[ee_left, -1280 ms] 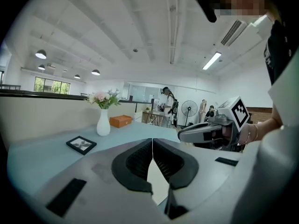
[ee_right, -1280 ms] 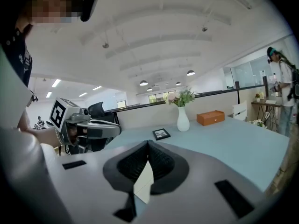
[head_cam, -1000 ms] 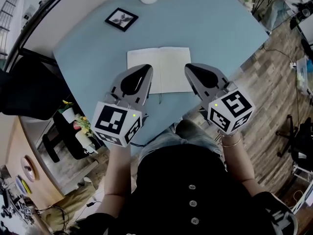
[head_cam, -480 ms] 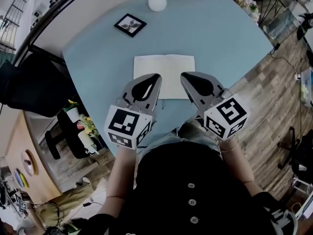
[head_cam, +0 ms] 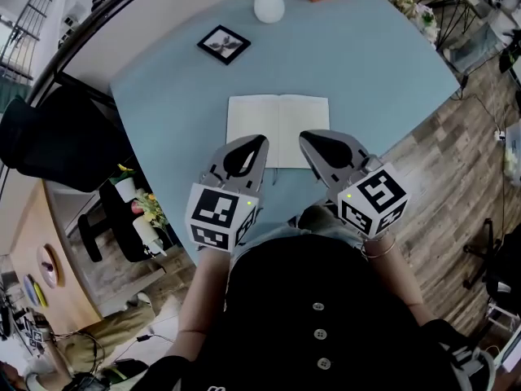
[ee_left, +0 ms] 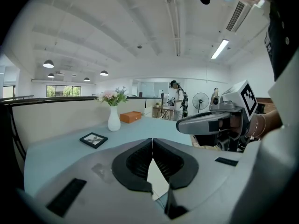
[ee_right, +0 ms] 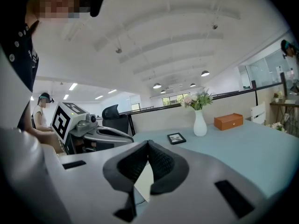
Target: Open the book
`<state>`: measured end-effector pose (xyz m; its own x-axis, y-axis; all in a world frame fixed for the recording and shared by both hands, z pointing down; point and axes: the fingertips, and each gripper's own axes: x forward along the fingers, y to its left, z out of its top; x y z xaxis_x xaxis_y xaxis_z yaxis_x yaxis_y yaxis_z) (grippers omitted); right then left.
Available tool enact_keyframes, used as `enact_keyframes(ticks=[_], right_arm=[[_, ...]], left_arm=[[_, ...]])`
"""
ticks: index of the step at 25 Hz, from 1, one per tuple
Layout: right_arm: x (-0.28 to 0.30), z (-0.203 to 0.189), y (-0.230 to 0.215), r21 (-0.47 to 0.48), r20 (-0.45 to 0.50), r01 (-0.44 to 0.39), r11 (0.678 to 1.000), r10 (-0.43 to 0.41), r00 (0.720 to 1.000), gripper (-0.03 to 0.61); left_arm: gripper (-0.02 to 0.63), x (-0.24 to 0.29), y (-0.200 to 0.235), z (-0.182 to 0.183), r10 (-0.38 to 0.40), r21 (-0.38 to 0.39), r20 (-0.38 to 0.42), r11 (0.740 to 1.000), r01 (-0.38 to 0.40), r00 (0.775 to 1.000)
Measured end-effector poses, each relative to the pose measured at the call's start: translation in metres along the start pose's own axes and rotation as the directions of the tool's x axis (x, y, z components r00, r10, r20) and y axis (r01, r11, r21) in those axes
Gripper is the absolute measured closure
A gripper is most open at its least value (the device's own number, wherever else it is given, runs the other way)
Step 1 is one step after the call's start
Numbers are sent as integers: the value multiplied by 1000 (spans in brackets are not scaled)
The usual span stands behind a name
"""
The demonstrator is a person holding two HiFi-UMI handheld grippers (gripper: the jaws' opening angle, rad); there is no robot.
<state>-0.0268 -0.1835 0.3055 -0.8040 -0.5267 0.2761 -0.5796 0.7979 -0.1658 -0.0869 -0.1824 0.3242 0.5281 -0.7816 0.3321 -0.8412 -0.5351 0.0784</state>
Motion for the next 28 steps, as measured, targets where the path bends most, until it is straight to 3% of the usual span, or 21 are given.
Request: enact_keyframes(ticks=[5,17,22,28], right_arm=[[-1,-9,5,21,-18,-18,1000,18,1000,577],[-2,-31,0,35,-76,-10,999,12,997,577],[-2,-32,3,23,-79,-5,1000,7,997,577],[-3,-30,6,18,-78,-4,1000,6,997,577]], left_arm=[[601,-2,-6,-3,-2,-25,6,1000,3,1000],[601,7,-35,-13,-118,-72,-23,991,116,993],[601,7,-41,-24,-136,-19,-79,991,135,988],[601,4,-35,-28,-121,-7,-83,993,121,989]])
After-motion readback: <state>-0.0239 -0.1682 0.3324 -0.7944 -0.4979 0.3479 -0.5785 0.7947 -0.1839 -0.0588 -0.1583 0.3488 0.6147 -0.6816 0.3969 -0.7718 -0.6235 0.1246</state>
